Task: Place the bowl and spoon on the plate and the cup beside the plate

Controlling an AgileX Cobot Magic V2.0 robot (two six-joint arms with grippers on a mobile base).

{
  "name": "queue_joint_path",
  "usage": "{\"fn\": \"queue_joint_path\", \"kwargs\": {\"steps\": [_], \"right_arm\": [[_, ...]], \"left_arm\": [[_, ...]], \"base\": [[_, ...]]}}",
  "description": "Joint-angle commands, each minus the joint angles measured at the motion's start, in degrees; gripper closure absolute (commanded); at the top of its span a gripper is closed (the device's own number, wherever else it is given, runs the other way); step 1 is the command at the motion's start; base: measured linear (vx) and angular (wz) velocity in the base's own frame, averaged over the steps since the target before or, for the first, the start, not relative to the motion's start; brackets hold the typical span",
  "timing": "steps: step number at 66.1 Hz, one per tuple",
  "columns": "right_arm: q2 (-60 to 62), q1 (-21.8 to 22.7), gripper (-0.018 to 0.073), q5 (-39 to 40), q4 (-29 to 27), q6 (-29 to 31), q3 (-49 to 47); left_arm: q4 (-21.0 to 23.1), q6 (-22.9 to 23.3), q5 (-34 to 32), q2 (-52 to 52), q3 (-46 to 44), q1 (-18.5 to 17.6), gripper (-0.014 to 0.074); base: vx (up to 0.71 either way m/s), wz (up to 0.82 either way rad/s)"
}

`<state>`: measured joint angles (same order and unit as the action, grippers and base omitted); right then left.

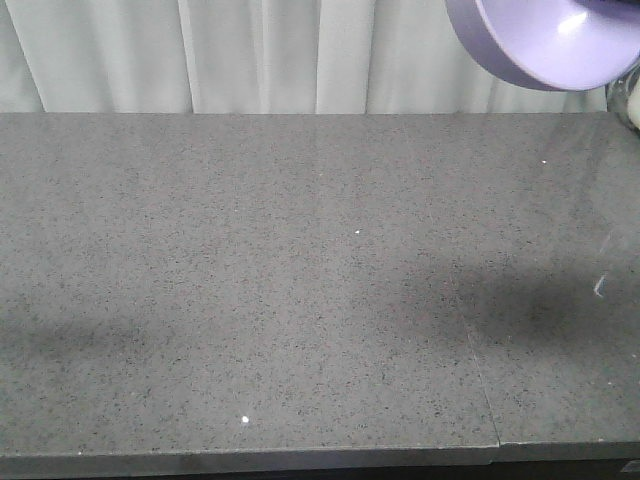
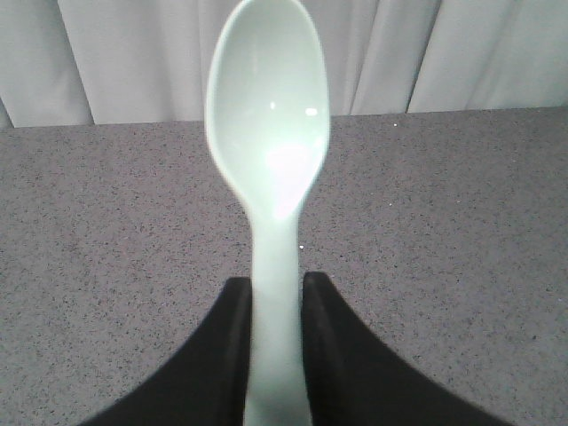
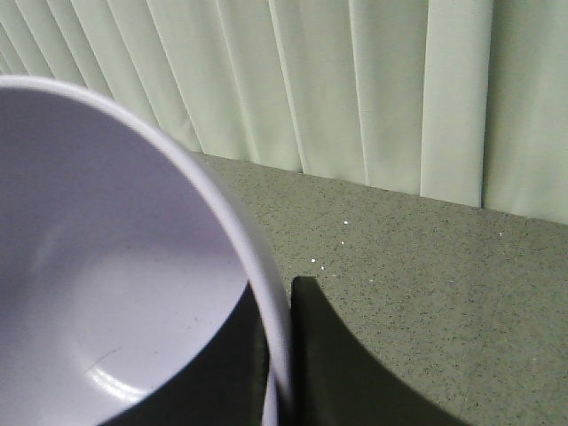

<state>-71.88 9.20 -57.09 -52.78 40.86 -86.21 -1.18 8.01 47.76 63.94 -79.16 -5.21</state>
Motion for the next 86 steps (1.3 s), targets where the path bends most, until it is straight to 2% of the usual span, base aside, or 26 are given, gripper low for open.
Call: {"fn": "queue_joint_path", "kwargs": {"steps": [1, 86], "right_arm": [[1.44, 0.09, 0.0569, 2.16, -3.08, 0.47, -1.64], [1.44, 0.09, 0.0569, 2.16, -3.14, 0.47, -1.64]], "left_arm": [[0.45, 0.36, -3.71, -0.98, -1.59, -0.04, 0.0603], [0.45, 0.36, -3.71, -0.98, -1.59, -0.04, 0.0603]], "base": [[0.00, 0.00], [0.00, -0.01]]}}
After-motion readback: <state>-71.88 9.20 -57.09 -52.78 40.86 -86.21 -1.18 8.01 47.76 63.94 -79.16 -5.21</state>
